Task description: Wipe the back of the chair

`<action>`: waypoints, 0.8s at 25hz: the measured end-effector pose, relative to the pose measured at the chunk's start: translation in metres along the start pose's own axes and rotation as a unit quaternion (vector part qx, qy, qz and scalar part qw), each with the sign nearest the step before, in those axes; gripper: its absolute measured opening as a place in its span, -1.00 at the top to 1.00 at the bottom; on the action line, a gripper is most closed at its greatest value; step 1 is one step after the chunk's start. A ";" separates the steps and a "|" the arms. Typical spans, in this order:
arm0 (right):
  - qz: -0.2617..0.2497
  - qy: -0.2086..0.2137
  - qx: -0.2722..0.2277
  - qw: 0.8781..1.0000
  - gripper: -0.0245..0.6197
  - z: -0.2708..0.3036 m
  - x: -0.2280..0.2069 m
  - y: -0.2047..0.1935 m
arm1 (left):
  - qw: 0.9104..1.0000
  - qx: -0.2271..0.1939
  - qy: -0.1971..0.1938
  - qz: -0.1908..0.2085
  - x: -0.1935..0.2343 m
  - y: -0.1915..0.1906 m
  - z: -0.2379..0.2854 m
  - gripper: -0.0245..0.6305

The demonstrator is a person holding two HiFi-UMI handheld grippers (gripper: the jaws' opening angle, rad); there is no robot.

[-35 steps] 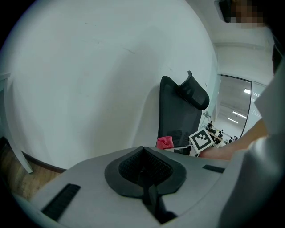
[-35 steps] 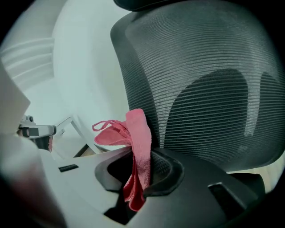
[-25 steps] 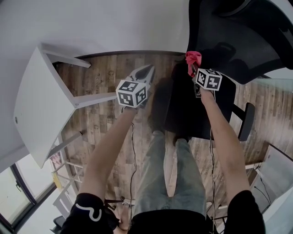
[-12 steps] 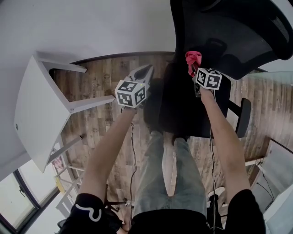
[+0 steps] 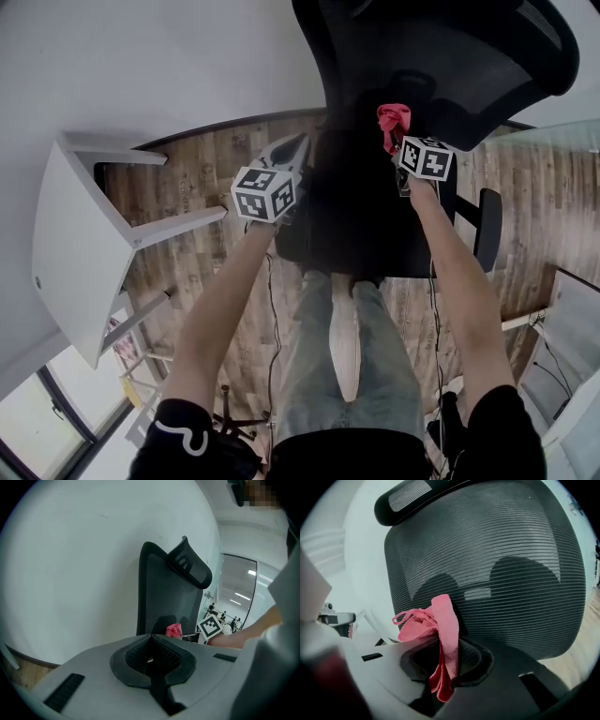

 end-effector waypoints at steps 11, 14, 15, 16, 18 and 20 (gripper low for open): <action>0.028 -0.027 -0.013 0.999 0.70 -0.031 -0.059 -0.005 | 0.999 0.017 -0.022 0.017 -0.041 -0.001 0.039 0.85; 0.035 -0.036 -0.016 0.999 0.70 -0.039 -0.074 -0.005 | 0.999 0.020 -0.028 0.022 -0.052 0.000 0.048 0.85; 0.037 -0.038 -0.017 0.998 0.70 -0.042 -0.079 -0.006 | 0.999 0.020 -0.029 0.023 -0.054 0.001 0.051 0.85; 0.039 -0.040 -0.017 0.998 0.70 -0.045 -0.084 -0.006 | 0.999 0.020 -0.030 0.024 -0.057 0.001 0.054 0.85; 0.042 -0.043 -0.019 0.998 0.70 -0.051 -0.094 -0.008 | 0.999 0.020 -0.032 0.025 -0.064 0.002 0.062 0.85; 0.043 -0.050 -0.021 0.998 0.70 -0.059 -0.104 -0.007 | 0.999 0.020 -0.036 0.026 -0.072 0.003 0.070 0.85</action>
Point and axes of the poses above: the fingertips, and each gripper's own axes: z forward along the fingers, x to its left, y out of its top, the point moved 10 cm from there along -z, backward along the fingers, and after that the axes turned 4 degrees about -z, right-handed, at the moved point
